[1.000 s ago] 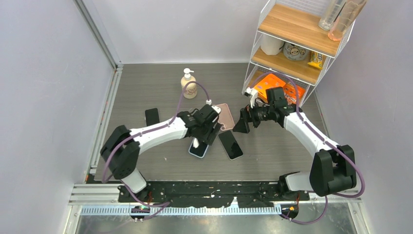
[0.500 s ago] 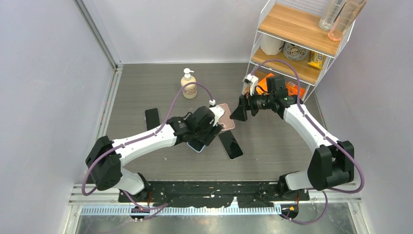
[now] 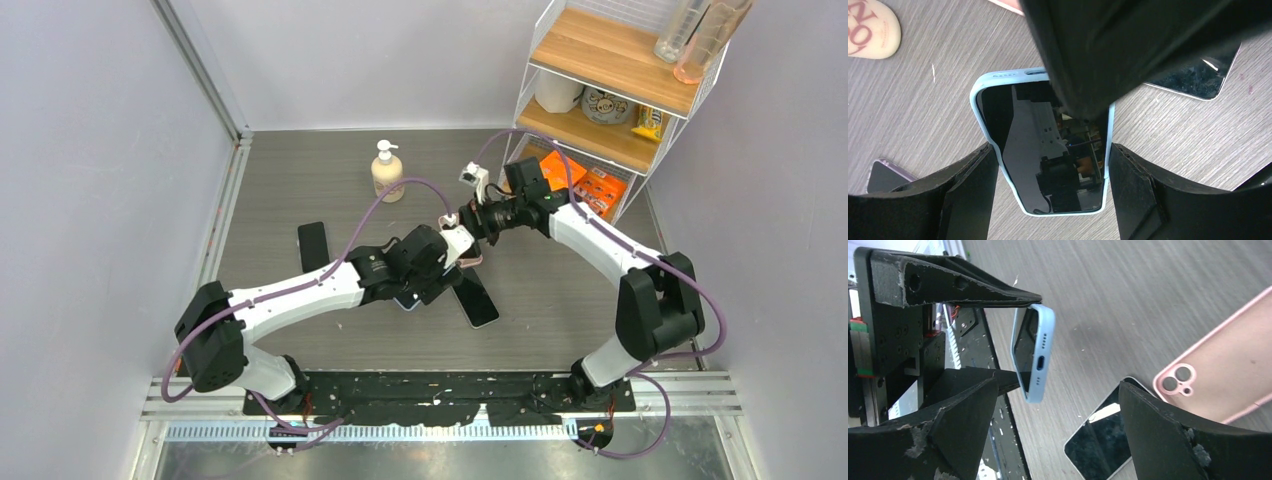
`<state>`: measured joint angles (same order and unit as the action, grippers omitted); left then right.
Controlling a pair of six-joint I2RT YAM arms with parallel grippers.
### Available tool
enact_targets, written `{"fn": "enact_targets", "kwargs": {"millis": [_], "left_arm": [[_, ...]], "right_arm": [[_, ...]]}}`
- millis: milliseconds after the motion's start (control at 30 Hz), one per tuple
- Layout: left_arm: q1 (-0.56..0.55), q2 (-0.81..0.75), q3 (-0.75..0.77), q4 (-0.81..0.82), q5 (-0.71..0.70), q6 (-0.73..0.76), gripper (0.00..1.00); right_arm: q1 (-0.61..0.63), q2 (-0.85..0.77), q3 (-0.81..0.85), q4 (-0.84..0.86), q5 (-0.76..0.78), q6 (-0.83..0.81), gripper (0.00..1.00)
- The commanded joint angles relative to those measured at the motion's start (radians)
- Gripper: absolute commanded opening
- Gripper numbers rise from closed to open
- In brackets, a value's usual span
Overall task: Take the phone out of the phone case
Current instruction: Pick up the phone at the center of the board.
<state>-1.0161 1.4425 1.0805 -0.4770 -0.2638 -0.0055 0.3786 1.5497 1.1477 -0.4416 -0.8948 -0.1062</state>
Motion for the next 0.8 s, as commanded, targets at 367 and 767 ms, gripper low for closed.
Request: {"fn": "enact_targets", "kwargs": {"millis": [367, 767], "left_arm": [[-0.023, -0.035, 0.062, 0.102, -0.058, 0.060, 0.00], [-0.024, -0.054, 0.038, 0.119, -0.093, 0.075, 0.00]], "right_arm": [[0.093, 0.109, 0.030, 0.044, -0.135, 0.028, 0.68], [0.099, 0.085, 0.049, -0.012, -0.097, -0.009, 0.05]]}}
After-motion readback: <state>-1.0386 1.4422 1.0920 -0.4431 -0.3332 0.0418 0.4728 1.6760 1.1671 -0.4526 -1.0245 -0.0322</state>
